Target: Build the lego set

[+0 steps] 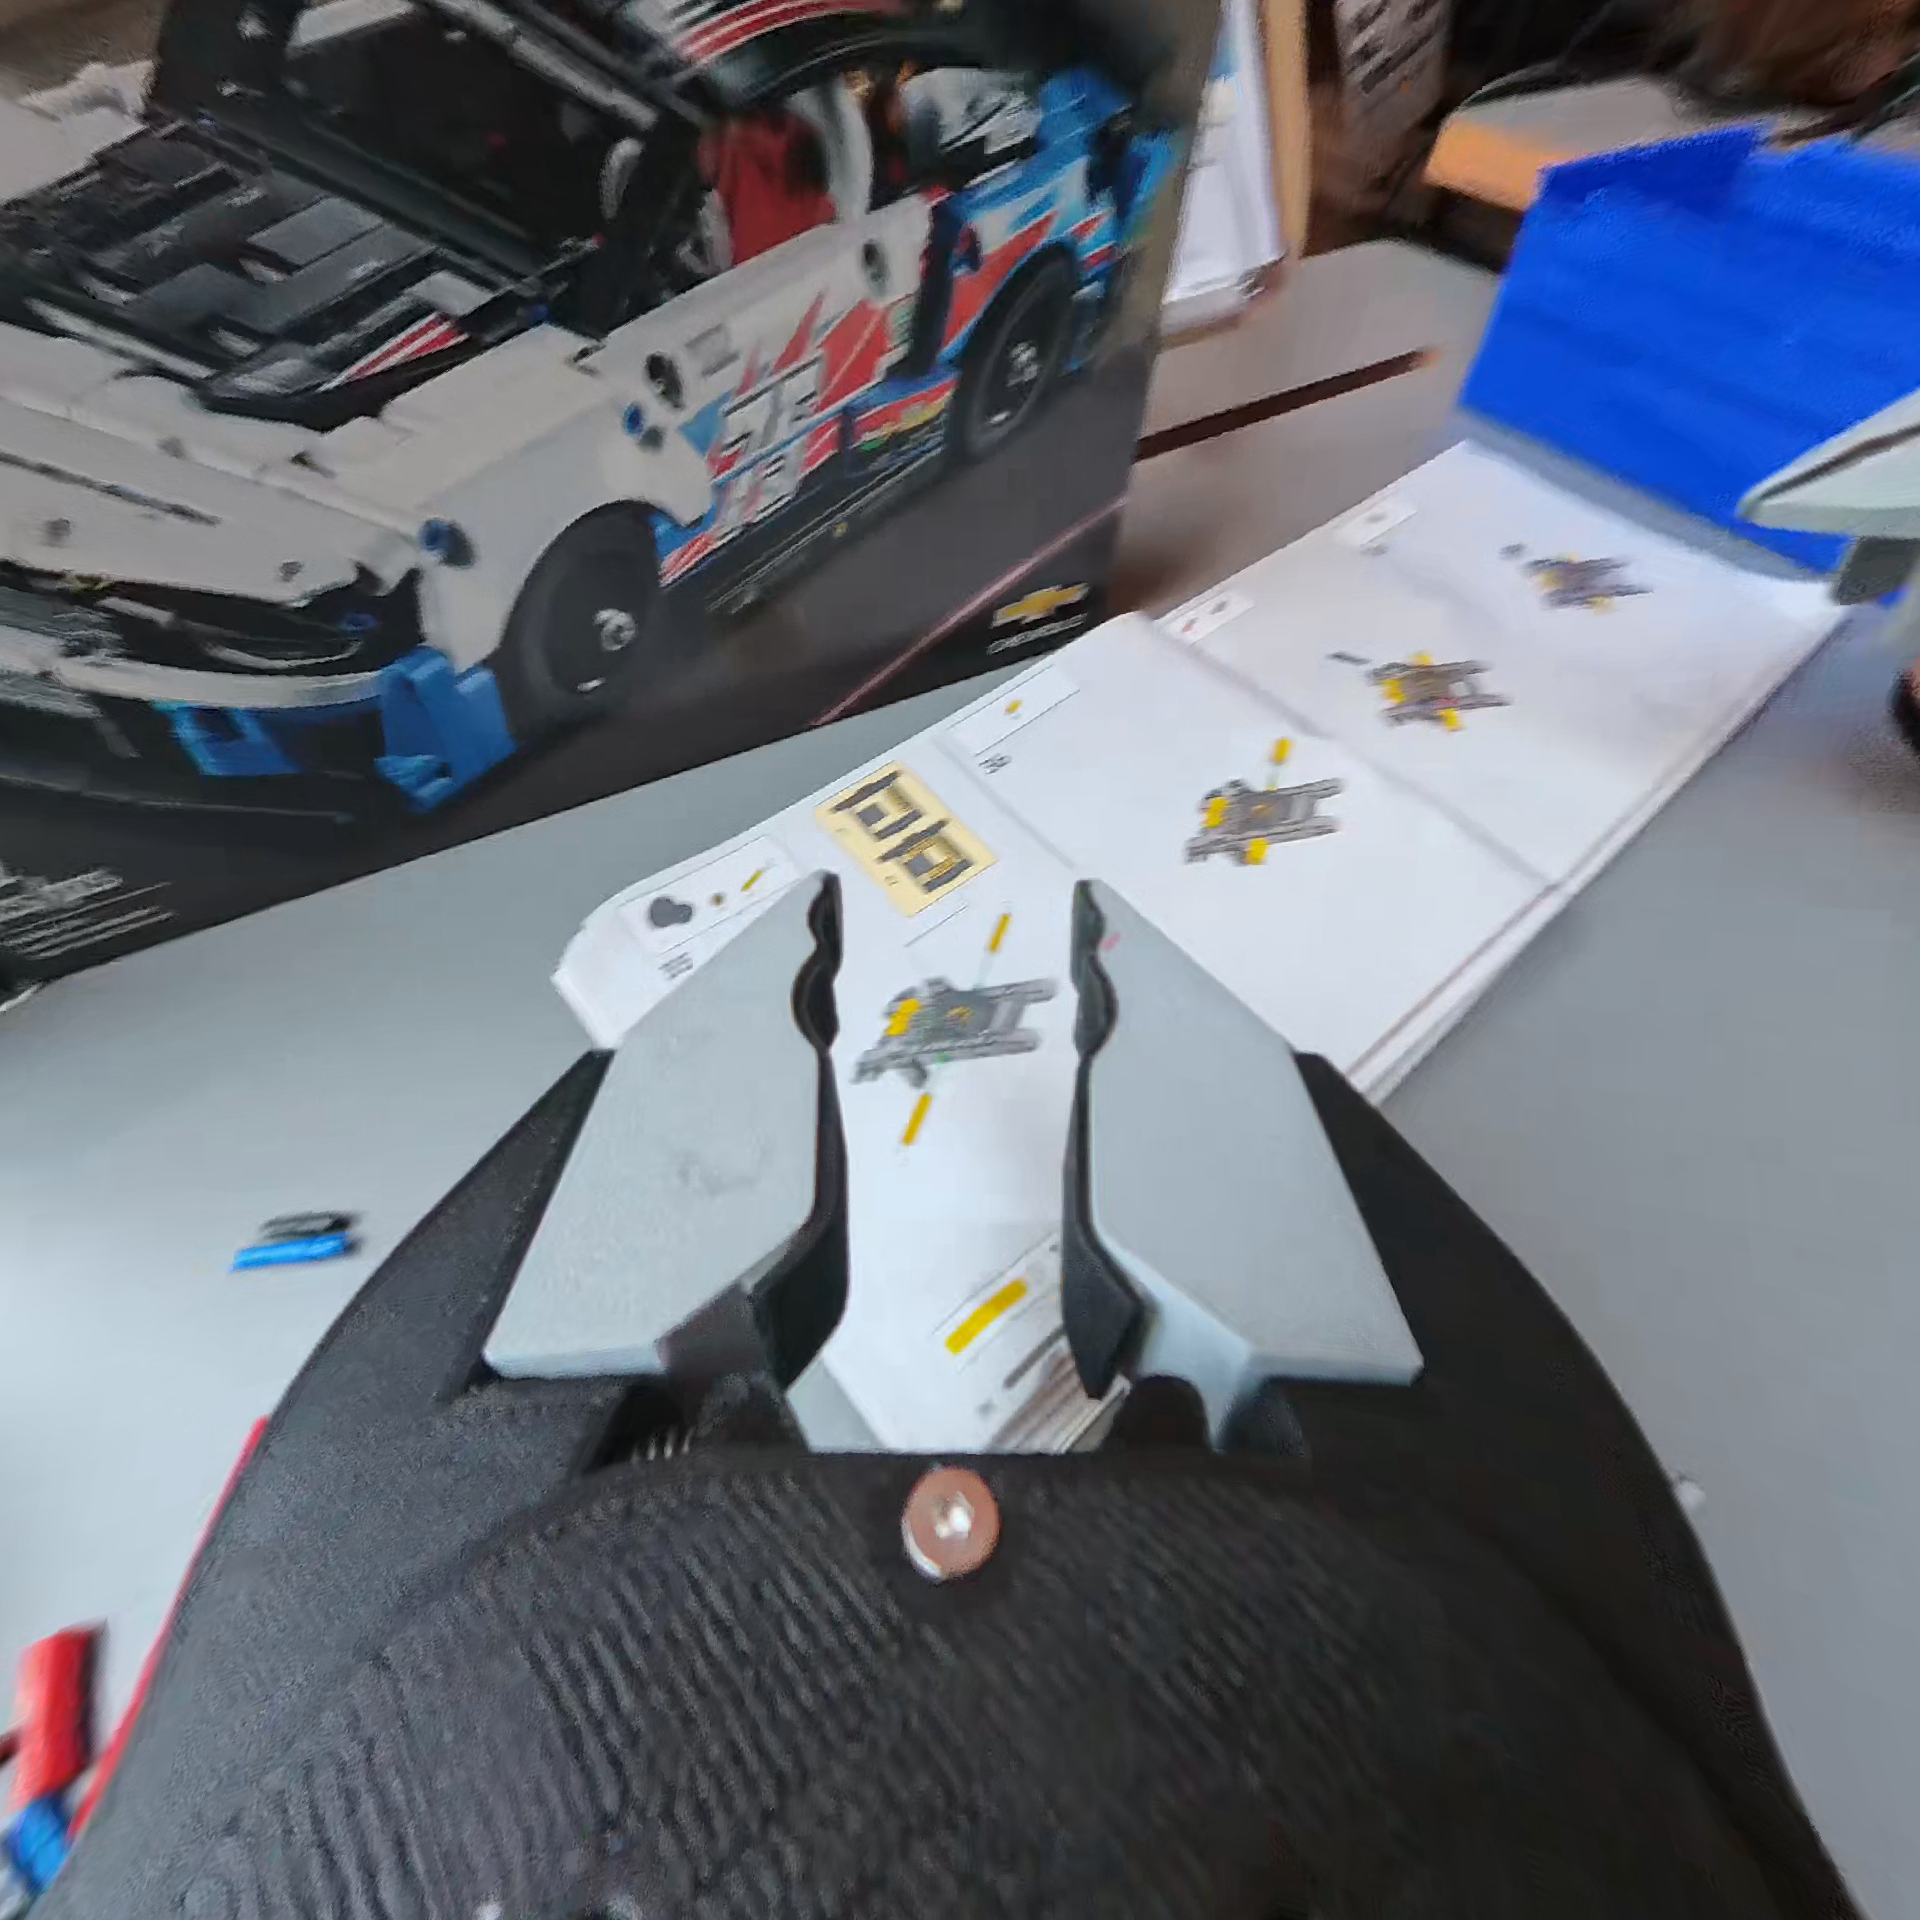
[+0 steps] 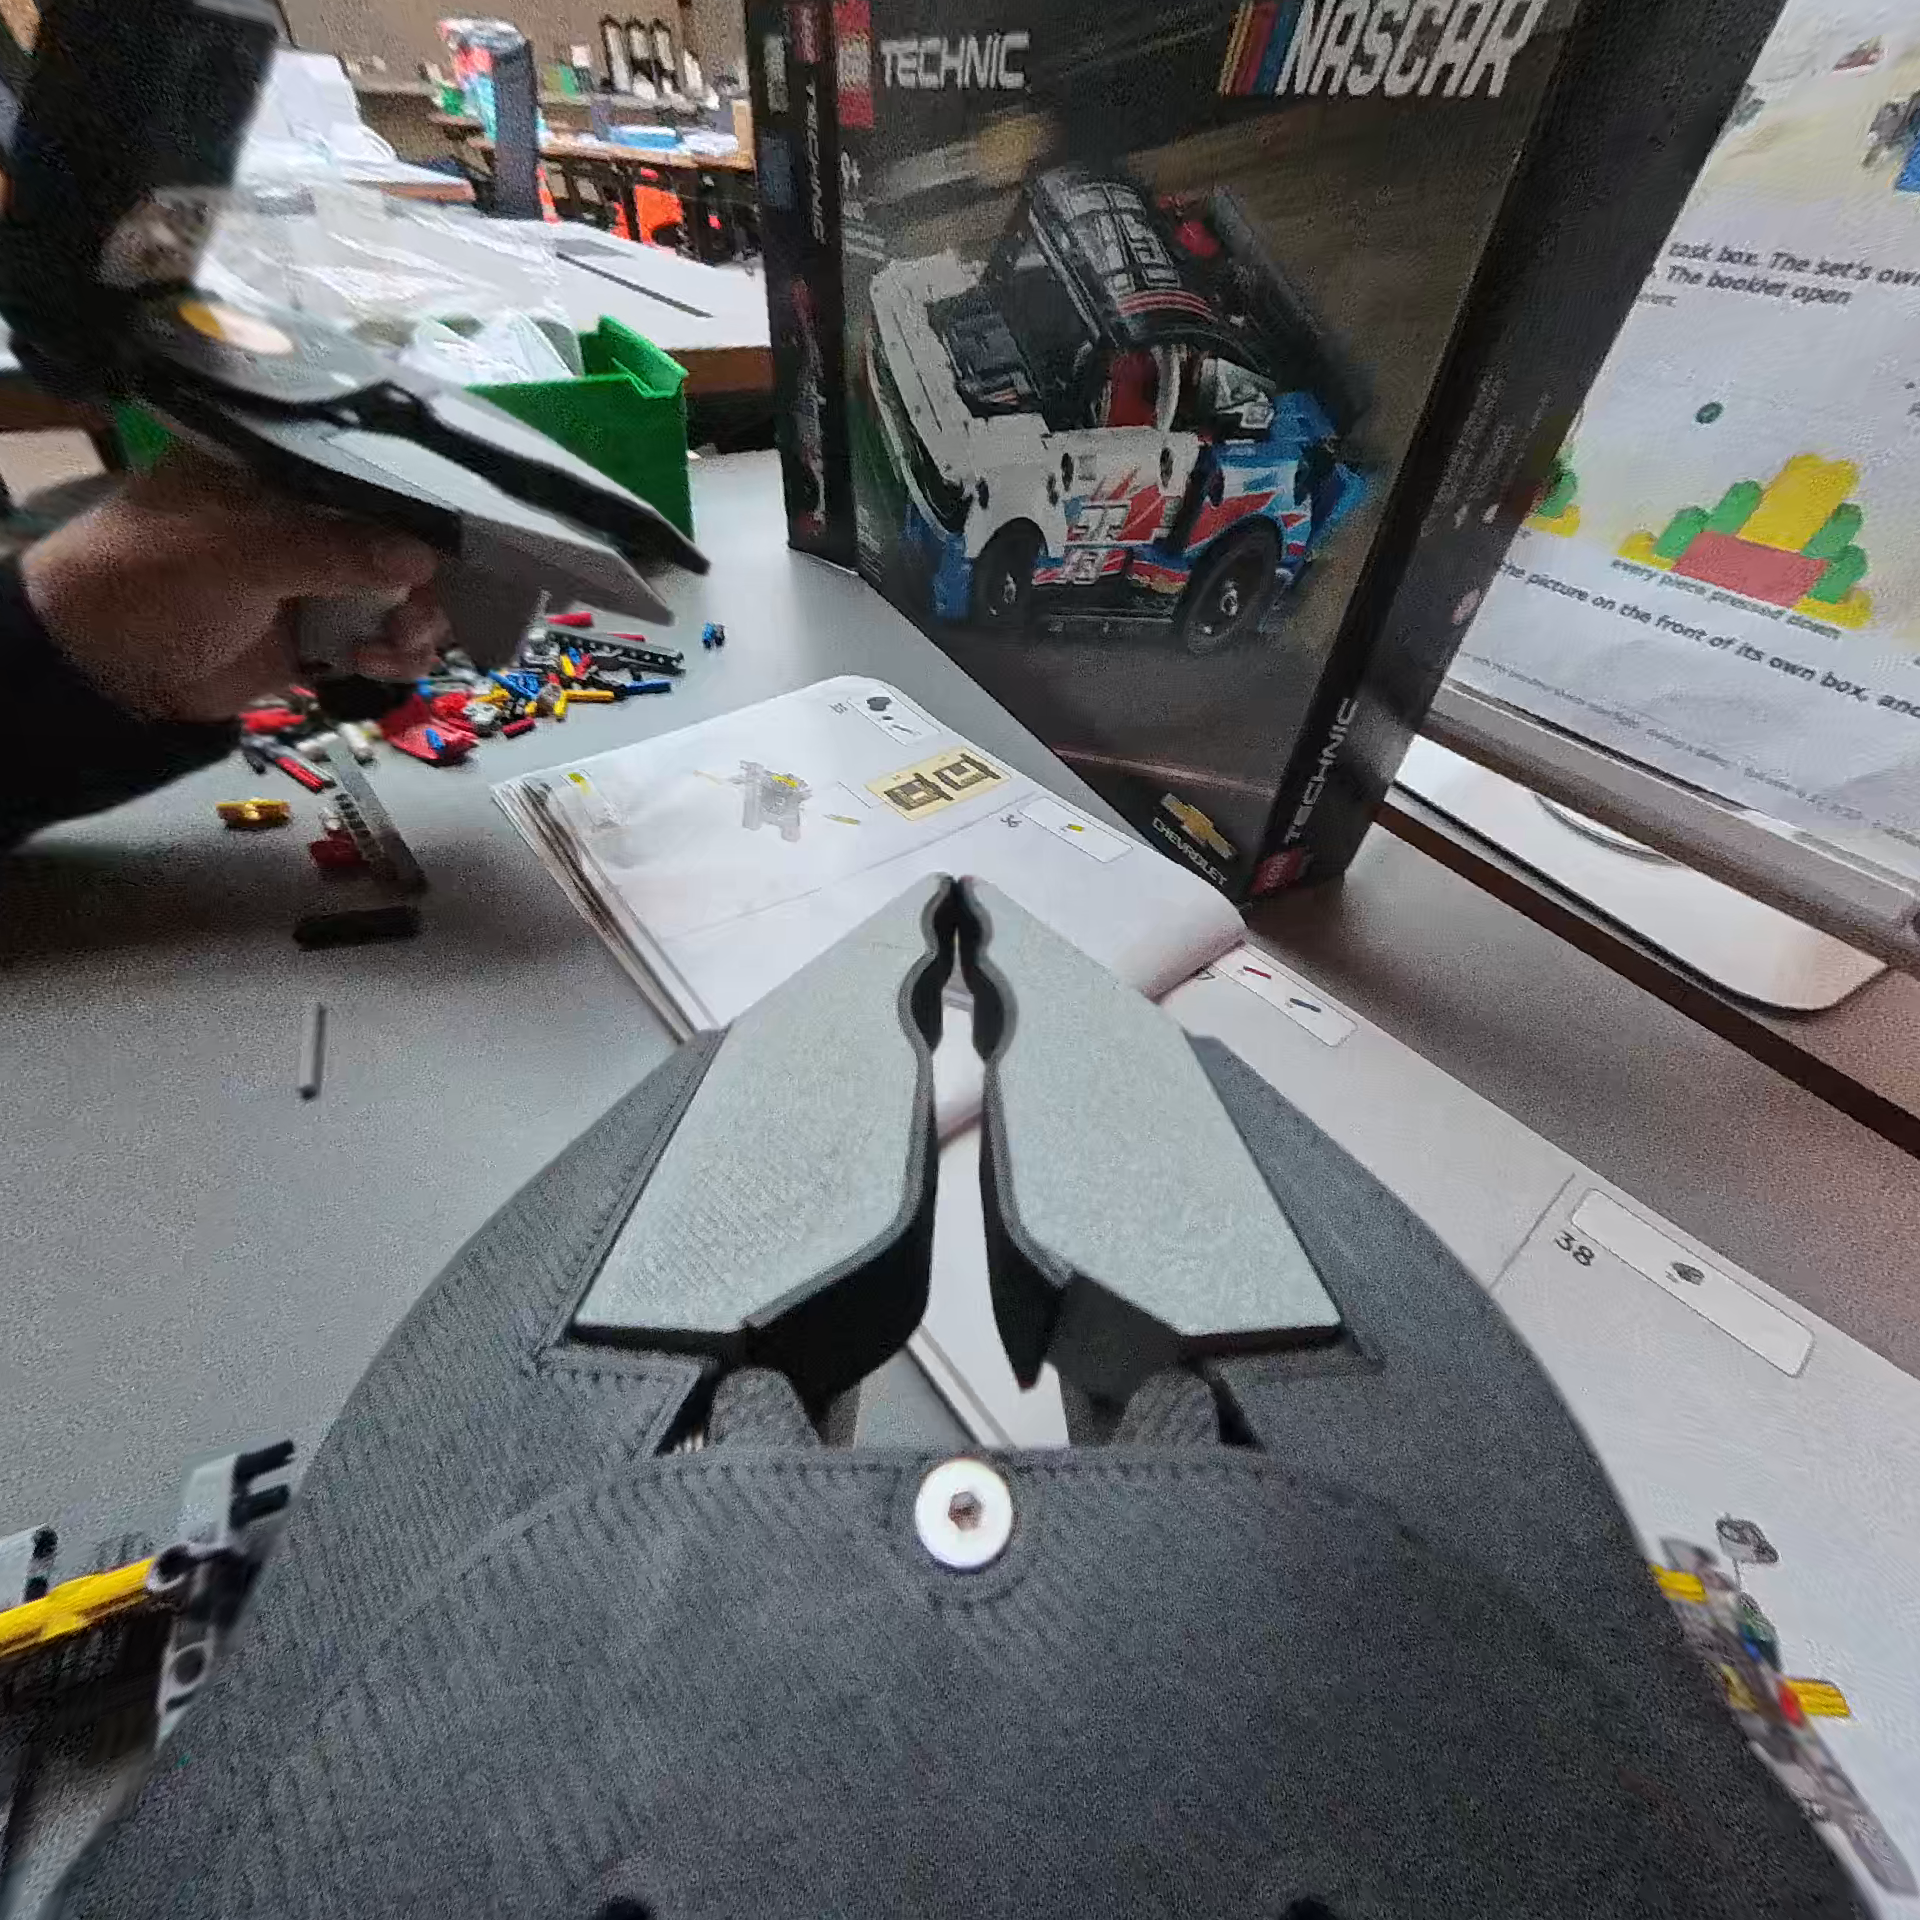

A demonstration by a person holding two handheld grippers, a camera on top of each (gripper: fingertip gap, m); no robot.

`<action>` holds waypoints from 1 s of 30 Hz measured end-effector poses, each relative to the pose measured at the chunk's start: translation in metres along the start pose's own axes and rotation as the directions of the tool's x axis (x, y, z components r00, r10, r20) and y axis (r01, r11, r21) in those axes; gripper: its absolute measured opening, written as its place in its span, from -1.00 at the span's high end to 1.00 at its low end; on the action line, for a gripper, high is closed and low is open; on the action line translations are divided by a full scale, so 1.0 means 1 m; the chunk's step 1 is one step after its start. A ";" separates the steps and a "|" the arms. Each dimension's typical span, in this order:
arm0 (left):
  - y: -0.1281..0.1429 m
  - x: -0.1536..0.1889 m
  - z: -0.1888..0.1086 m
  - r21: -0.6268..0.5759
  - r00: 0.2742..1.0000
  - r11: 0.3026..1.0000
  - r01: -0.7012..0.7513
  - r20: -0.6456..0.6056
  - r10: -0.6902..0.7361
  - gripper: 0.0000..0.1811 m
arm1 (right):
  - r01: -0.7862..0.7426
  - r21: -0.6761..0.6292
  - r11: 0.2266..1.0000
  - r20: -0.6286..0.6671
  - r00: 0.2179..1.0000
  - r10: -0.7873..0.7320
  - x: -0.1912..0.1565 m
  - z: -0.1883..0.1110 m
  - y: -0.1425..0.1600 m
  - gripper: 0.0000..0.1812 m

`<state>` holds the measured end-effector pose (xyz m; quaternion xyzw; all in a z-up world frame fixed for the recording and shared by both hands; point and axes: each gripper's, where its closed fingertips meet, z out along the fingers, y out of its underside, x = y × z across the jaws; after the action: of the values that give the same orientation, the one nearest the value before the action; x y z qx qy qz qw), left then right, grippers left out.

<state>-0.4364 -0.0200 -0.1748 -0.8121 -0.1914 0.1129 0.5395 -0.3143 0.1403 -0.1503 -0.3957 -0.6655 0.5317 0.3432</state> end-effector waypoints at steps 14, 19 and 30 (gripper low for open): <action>-0.014 0.050 0.000 0.222 0.977 0.959 -0.177 -0.079 0.199 0.71 | -0.179 -0.102 0.979 0.253 0.947 0.199 -0.028 0.015 0.021 -0.03; -0.023 0.039 -0.015 0.271 0.988 0.961 -0.057 -0.121 0.093 0.64 | -0.116 -0.033 0.993 0.360 0.925 0.120 -0.059 -0.008 -0.008 -0.05; -0.037 -0.007 -0.044 0.350 0.998 0.935 0.054 -0.033 -0.045 0.73 | 0.305 -0.404 0.862 0.299 0.935 -0.191 -0.143 -0.109 0.103 -0.03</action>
<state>-0.4320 -0.0468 -0.1236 -0.6993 -0.1820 0.1219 0.6804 -0.1374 0.0732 -0.2341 -0.3040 -0.8524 0.3619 0.2236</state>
